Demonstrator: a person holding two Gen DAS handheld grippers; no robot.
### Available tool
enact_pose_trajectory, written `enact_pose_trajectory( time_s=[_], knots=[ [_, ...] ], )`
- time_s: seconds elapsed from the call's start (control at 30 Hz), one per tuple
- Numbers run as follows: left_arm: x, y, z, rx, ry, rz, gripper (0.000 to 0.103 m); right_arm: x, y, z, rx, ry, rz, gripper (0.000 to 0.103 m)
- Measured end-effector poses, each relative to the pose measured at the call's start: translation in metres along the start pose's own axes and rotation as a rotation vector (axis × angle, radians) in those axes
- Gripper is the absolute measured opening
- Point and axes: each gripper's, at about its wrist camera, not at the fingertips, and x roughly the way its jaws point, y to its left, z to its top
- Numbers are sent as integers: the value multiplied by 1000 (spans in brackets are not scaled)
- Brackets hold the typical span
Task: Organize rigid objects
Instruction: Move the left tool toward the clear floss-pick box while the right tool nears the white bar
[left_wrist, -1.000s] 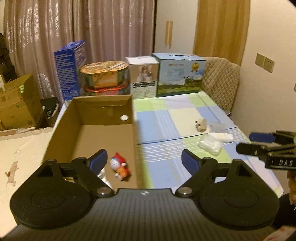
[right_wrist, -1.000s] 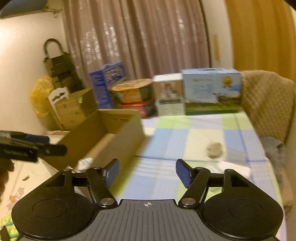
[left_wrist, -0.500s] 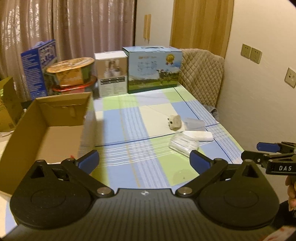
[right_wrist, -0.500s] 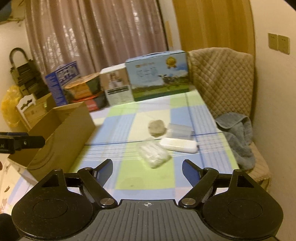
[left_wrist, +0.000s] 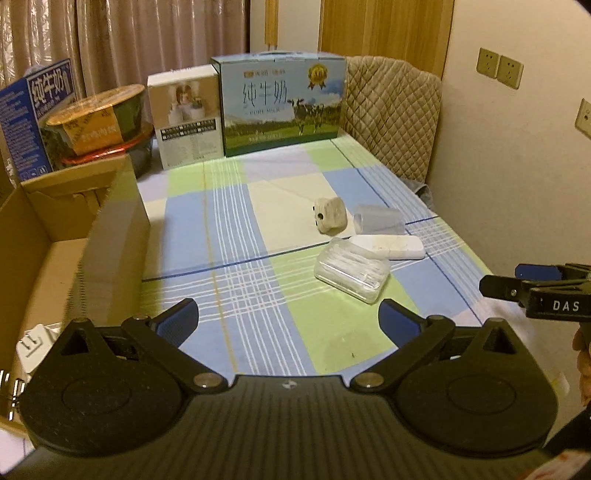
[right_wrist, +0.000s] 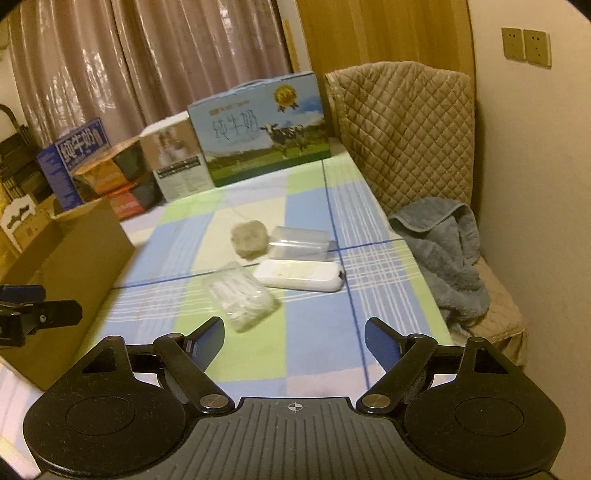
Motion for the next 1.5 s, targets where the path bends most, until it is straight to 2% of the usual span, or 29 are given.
enact_pose_trajectory(
  time_s=[0.23, 0.4, 0.6, 0.8, 0.9, 0.97, 1.0, 1.07, 1.23, 1.3, 1.43, 1.5],
  knots=[
    [43, -4, -1, 19, 18, 13, 102, 47, -12, 6, -60, 31, -46, 80],
    [68, -5, -4, 30, 10, 16, 102, 82, -11, 12, -140, 56, -35, 68],
    [89, -4, -10, 62, 9, 11, 102, 128, 0, 16, -250, 78, -66, 66],
    [104, 10, -11, 0, 36, -21, 102, 161, 4, 15, -310, 94, -113, 66],
    [103, 18, -6, -38, 18, -26, 102, 163, 16, 12, -367, 79, -72, 66],
    [104, 21, -4, -58, 16, -30, 102, 155, 22, 10, -376, 61, 67, 66],
    [105, 21, -4, -62, 19, -33, 102, 152, 23, 10, -376, 54, 86, 66],
    [109, 19, -3, -57, 24, -44, 102, 147, 25, 9, -398, 36, 41, 66],
    [123, 0, 2, 30, 24, -109, 102, 143, 7, 12, -338, 32, 10, 66],
    [131, -10, 5, 96, 22, -149, 102, 140, 1, 13, -321, 27, -11, 66],
    [147, -29, 7, 239, 26, -181, 101, 137, -13, 18, -249, 32, -30, 66],
    [157, -36, 6, 296, 33, -179, 95, 136, -18, 21, -225, 37, -34, 66]
  ],
)
